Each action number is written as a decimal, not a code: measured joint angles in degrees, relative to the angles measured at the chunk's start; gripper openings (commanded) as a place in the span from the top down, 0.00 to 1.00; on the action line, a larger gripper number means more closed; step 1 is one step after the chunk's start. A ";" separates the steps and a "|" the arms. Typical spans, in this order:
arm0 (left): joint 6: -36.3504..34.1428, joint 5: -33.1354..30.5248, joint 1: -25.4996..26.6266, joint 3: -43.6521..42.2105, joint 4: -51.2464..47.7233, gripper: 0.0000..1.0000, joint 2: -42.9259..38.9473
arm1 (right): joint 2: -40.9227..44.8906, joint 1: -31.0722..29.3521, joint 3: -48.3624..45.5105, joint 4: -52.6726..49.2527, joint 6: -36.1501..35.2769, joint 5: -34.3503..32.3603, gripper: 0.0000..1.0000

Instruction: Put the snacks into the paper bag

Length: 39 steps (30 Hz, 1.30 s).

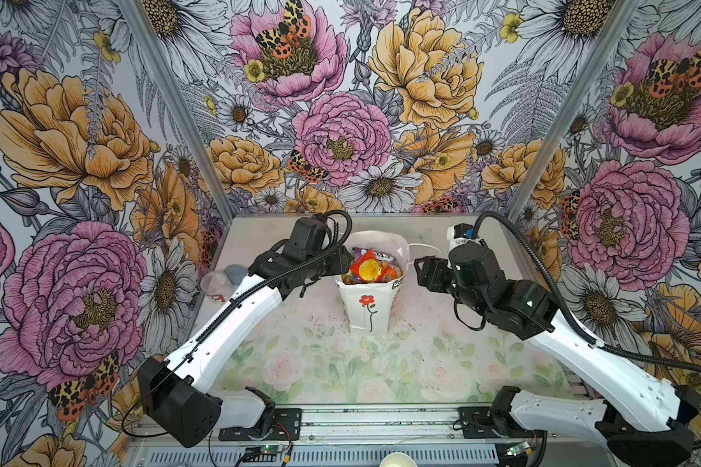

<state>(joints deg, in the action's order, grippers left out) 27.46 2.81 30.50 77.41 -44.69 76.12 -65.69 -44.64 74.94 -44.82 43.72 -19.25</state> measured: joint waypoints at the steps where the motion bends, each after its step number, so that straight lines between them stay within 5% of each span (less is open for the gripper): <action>1: 0.00 0.00 0.00 0.00 0.00 0.42 0.00 | -1.68 0.39 0.35 0.61 0.15 0.92 0.22; 6: 0.00 0.00 0.00 0.00 0.00 0.42 0.00 | -9.53 1.95 1.36 2.49 0.90 4.48 0.29; 11: 0.00 0.00 0.02 0.04 -0.02 0.49 0.15 | -13.57 1.99 1.97 2.73 1.46 5.77 0.59; 25: 1.46 -5.46 2.05 8.52 -3.15 0.94 8.81 | -25.24 1.99 17.29 -1.25 -5.16 6.08 1.00; 39: 2.43 -11.41 1.51 21.92 -7.39 1.00 17.29 | -32.46 3.76 29.29 -4.44 -11.63 4.44 1.00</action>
<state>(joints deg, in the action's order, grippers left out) 29.89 -8.60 32.01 99.33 -52.07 93.41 -98.15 -40.88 104.22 -49.25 32.10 -14.81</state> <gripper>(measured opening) 0.046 0.046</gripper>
